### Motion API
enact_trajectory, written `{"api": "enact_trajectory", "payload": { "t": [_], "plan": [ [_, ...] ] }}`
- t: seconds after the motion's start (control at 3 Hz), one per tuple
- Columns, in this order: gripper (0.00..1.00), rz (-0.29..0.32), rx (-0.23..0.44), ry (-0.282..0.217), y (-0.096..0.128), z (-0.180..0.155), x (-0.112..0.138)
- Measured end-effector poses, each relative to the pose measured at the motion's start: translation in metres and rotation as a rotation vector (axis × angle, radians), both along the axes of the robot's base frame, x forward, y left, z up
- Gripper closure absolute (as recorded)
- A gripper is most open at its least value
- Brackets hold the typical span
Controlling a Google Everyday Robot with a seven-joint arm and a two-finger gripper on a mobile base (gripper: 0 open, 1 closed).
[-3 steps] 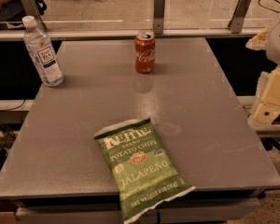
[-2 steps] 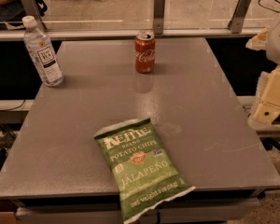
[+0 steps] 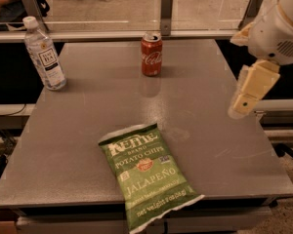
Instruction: Move coke can near green jalapeno chip bag
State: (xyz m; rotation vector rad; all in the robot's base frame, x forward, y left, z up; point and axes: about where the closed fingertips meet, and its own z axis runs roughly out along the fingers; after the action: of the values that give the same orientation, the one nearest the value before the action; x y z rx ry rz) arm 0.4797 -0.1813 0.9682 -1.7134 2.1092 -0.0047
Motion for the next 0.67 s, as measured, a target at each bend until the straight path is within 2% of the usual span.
{"api": "enact_trajectory", "payload": {
  "t": [0.33, 0.67],
  "plan": [
    [0.0, 0.002, 0.094, -0.051, 0.03, -0.018, 0.051],
    [0.0, -0.038, 0.185, -0.095, 0.053, -0.036, 0.104]
  ]
}}
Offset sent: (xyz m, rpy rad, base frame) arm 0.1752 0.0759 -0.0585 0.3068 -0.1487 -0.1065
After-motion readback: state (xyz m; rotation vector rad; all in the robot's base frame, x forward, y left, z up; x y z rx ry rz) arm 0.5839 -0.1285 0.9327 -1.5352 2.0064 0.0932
